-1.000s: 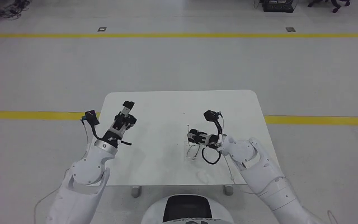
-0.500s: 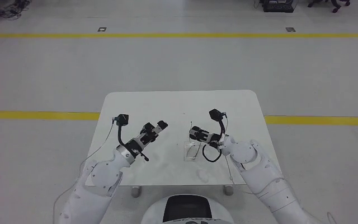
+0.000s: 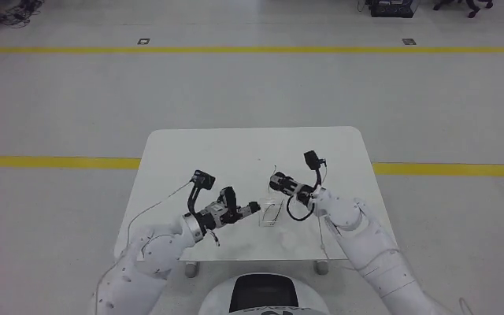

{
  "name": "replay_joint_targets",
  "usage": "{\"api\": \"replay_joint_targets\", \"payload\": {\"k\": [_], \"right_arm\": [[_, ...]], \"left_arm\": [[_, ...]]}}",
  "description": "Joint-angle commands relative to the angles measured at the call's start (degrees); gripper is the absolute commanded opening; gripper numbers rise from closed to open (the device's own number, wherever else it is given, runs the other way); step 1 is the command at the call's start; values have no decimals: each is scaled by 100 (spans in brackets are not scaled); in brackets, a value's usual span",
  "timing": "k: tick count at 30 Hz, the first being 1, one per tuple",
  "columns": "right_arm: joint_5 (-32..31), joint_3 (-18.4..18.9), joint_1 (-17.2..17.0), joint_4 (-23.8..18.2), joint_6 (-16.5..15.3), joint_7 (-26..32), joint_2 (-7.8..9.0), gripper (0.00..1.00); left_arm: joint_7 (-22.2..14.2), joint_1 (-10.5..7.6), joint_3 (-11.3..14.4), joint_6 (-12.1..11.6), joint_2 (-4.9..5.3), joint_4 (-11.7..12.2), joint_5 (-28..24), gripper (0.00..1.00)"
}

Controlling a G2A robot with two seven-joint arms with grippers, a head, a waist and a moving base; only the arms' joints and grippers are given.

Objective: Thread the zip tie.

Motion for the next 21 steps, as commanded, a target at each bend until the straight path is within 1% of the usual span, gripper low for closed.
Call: {"api": "replay_joint_targets", "payload": {"k": [1,7,10,12,16,18,19,20,21], "right_arm": [[8,0,4,3,-3,10,0,0],[8,0,4,3,-3,10,0,0],[141,-17,-44,-8,-2,-134,-17,0],[341,-22,-52,32,-6,-276,-40,0],[699,-67,-26,146,-21,-408,-87,0],[779,-122,11,209,-25,-414,-107,0],[777,-148,30,237,-18,-427,-114,0],[770,-170,50,257,-5,-441,-120,0],[748,-191,72,273,9,-464,-126,0]], "left_arm": [[6,-3,-1,3,0,3,-24,100],[6,-3,-1,3,0,3,-24,100],[94,-54,139,102,-11,87,61,100],[167,-115,280,254,-21,154,349,100],[516,-203,565,647,-61,272,780,100],[663,-252,732,762,-86,355,901,100],[685,-293,793,829,-91,393,1047,100],[695,-333,861,873,-96,403,1213,100],[768,-359,937,885,-107,395,1229,100]]}}
